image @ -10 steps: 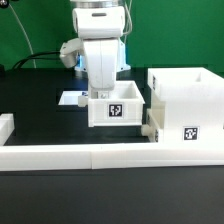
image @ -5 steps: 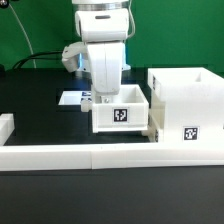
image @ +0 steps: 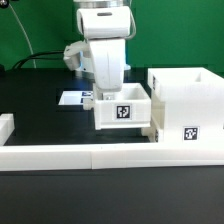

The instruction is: Assemble drawer

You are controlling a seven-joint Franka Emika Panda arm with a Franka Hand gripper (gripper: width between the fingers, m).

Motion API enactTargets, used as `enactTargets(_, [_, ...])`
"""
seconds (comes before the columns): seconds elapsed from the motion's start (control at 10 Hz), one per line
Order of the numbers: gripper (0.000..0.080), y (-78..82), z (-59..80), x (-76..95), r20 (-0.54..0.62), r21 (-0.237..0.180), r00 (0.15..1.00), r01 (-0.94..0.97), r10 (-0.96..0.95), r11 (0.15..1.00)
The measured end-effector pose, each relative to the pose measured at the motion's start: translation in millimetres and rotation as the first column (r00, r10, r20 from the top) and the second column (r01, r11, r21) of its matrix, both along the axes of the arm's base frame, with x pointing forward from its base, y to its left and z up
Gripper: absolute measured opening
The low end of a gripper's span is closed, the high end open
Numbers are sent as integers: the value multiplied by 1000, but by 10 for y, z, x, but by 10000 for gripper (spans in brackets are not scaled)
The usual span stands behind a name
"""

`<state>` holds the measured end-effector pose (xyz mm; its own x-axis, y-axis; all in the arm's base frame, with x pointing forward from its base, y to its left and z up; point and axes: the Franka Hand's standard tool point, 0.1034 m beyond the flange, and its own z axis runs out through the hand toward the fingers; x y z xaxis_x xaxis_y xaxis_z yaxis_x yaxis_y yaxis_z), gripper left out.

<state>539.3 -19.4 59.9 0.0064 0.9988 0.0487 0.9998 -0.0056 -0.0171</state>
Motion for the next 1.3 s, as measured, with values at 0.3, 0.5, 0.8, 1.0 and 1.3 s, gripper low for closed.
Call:
enactTargets(0.3, [42, 24, -33, -14, 0, 2, 1000, -2, 2, 1000])
enactTargets(0.5, [42, 65, -35, -14, -1, 4, 1000, -8, 8, 1000])
enactTargets(0.8, [42, 191, -21, 7, 6, 8, 1000, -9, 9, 1000])
enactTargets(1.0, [42, 174, -41, -8, 1, 8, 1000, -6, 6, 1000])
enactTargets(1.3, [42, 186, -42, -8, 1, 7, 1000, -4, 4, 1000])
